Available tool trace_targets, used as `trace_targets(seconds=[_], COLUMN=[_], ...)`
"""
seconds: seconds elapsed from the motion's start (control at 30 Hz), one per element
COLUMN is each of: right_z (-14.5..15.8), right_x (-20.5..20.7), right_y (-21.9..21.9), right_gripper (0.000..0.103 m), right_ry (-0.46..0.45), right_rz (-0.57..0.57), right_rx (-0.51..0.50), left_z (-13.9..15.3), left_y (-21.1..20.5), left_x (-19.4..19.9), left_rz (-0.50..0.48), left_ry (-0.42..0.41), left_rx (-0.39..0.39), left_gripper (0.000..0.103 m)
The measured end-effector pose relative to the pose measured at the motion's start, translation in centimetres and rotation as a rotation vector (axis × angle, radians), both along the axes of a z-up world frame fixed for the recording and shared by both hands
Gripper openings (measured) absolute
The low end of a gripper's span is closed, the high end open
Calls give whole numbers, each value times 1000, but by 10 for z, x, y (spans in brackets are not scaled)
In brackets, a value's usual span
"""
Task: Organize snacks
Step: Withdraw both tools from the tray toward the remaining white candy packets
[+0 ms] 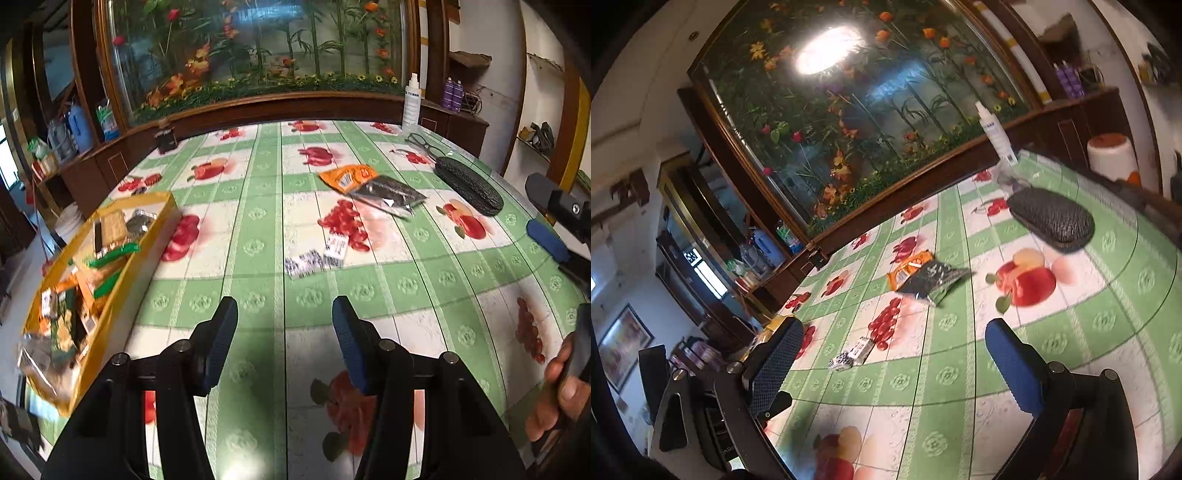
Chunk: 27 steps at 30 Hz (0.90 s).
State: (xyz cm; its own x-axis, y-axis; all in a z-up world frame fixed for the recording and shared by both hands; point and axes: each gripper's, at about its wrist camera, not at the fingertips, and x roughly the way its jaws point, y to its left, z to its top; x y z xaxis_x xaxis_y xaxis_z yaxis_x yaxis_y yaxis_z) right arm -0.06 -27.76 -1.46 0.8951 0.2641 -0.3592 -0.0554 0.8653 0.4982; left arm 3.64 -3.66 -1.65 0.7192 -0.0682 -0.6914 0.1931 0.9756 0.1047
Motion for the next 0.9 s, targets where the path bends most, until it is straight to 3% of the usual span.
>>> trace_targets(seconds=[0.2,0.3,0.4,0.7,0.9], right_z=[29,36,31,18,1], right_x=[44,65,76,76,95], right_y=[14,21,28,32,53], right_gripper=[101,101,100,100,100], right_ry=[6,-7,-18,-25,70], right_rz=[-54,-67,-78,-132,-59], right_rx=[-136,-163,-182,-263,-323], left_z=[17,25,32,14,-6], left_y=[2,9,17,29,24], left_x=[36,51,63,92,96], left_rz=[93,166,221,215,147], left_ry=[-57,-94,-139,-114,-36], left_rx=[-13,-1,-13,-112,-102], left_gripper=[56,70,72,72,72])
